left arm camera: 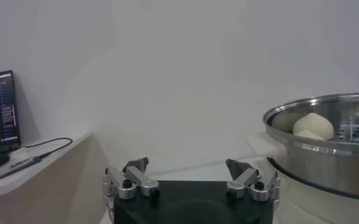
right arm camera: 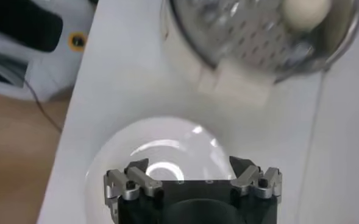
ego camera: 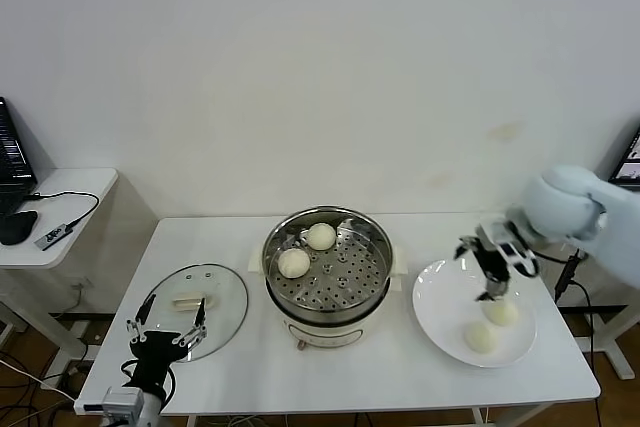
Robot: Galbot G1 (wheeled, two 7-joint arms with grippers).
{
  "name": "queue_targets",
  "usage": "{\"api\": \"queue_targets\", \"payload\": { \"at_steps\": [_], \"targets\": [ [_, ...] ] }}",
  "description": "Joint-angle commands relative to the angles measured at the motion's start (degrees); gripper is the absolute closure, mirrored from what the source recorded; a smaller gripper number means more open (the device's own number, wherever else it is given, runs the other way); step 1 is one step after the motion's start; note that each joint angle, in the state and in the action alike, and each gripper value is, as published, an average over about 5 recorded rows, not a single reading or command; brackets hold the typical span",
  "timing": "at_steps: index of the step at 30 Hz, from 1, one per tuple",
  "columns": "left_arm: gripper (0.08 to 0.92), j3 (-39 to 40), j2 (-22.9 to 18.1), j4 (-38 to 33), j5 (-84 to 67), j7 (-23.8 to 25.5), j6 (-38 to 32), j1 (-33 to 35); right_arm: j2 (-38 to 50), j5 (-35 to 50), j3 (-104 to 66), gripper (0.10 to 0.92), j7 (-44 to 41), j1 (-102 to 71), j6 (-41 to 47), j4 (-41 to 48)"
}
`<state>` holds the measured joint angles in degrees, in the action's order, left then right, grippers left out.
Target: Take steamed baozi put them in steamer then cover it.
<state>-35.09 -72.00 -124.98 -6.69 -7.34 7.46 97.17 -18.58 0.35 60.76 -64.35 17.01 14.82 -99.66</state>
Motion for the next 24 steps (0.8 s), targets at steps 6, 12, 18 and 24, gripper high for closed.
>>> {"api": "queue_targets", "payload": {
  "at_steps": [6,12,18,24],
  "targets": [
    [0.177,0.40,-0.40,0.44,0.90,0.08,0.05,-0.04,5.69,-9.09,-22.49,0.203,2.61,-32.04,-2.07,0.00],
    [0.177,0.21,-0.43,0.48,1.08,0.12,0.05,0.15,0.93,-10.81,-25.24,0.203,4.96,-36.38,-1.27,3.05],
    [0.177,-0.02,-0.69,0.53,1.20,0.10,0.05,0.32,-3.29,-12.27,-24.98,0.203,6.06,-36.62,-1.09,6.79],
    [0.177,-0.28,-0.76,0.91,1.21,0.06,0.01,0.40,-5.43,-13.25,-24.92,0.203,6.45,-37.10,-1.08,9.69]
  ]
}}
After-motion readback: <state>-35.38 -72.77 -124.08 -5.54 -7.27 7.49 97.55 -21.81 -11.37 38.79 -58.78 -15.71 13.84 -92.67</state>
